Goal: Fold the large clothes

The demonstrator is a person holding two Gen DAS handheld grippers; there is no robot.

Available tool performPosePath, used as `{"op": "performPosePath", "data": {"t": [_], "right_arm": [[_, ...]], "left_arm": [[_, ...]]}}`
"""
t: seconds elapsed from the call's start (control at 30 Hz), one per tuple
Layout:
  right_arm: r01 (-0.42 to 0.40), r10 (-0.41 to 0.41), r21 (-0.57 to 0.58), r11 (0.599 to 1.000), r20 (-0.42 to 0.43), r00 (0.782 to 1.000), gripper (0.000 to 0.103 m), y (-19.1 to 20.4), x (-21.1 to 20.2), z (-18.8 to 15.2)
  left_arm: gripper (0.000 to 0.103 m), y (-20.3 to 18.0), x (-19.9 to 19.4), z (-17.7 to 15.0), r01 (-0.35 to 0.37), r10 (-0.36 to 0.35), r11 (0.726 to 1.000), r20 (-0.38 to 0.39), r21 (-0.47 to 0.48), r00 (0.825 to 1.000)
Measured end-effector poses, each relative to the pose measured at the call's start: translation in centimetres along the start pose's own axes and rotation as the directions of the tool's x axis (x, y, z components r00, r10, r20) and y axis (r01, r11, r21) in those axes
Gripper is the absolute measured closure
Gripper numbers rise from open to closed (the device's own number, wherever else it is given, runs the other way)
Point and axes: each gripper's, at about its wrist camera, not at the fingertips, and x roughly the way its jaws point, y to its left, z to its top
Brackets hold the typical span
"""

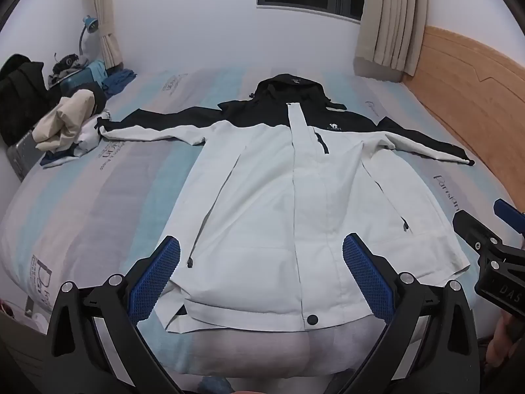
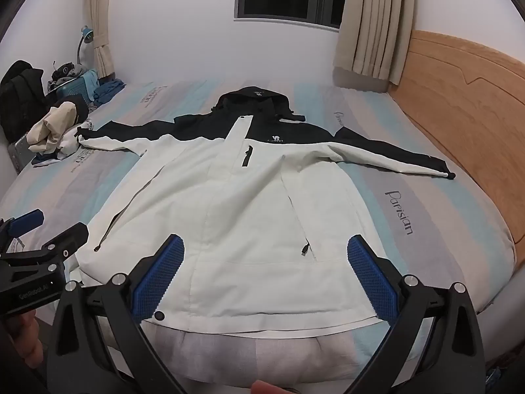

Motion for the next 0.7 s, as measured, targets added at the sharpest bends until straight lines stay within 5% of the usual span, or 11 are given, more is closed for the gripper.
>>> {"op": "performPosePath", "data": {"t": [0.7], "right_arm": [[0.0,0.0,0.017,1.0,-0.003,1.0,0.007,-0.3,0.2,-0.13]], "left_arm": [[0.006,-0.04,0.0,0.18,-0.004,0.004,1.0,0.005,0.003,1.0]]}}
